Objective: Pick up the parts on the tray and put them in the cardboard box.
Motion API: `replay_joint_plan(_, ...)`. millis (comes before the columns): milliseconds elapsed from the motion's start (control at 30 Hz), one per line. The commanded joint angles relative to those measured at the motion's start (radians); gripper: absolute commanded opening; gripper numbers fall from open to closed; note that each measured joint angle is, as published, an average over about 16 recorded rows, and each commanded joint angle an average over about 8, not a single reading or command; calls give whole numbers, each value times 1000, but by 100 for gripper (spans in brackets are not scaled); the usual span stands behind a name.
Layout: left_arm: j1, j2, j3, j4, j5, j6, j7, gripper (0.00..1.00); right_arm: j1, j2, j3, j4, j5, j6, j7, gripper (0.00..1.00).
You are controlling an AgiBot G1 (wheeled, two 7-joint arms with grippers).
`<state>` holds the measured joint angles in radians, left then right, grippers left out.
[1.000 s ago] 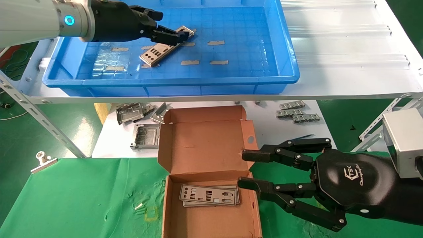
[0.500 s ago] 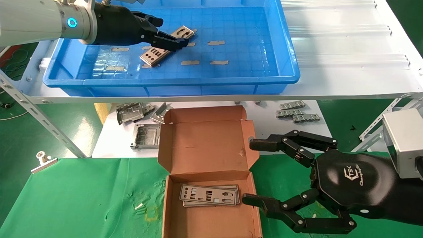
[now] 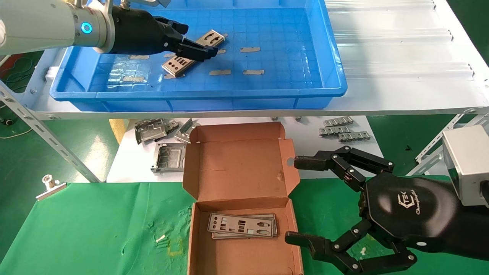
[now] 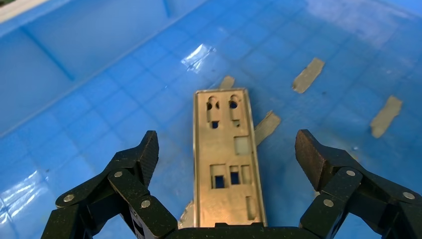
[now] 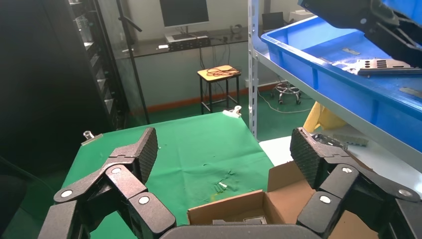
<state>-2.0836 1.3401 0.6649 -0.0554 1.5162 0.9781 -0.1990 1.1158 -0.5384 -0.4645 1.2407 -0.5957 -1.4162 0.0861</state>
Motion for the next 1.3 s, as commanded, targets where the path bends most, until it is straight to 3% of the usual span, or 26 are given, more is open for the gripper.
replay_joint_plan(33,1,3,4,-3,6,-7,-12,100,0,0,0,0,0,0,0,100)
replay_joint_plan(567,22,5,33,-56,26,-26,-146,98,0,0,0,0,0,0,0,100)
replay_joint_plan(700,29,4,40,-70,30,-35,-170,81,0,0,0,0,0,0,0,100)
replay_joint_plan(900,38,2,48,-92,32,-50,-193,23,0,0,0,0,0,0,0,100)
replay_joint_plan(1000,43,1,50,-103,30,-56,-200,5,0,0,0,0,0,0,0,100)
replay_joint_plan(1067,46,0,51,-109,28,-59,-203,0,0,0,0,0,0,0,0,100)
replay_joint_plan(1300,59,-3,50,-122,17,-75,-210,2,0,0,0,0,0,0,0,100)
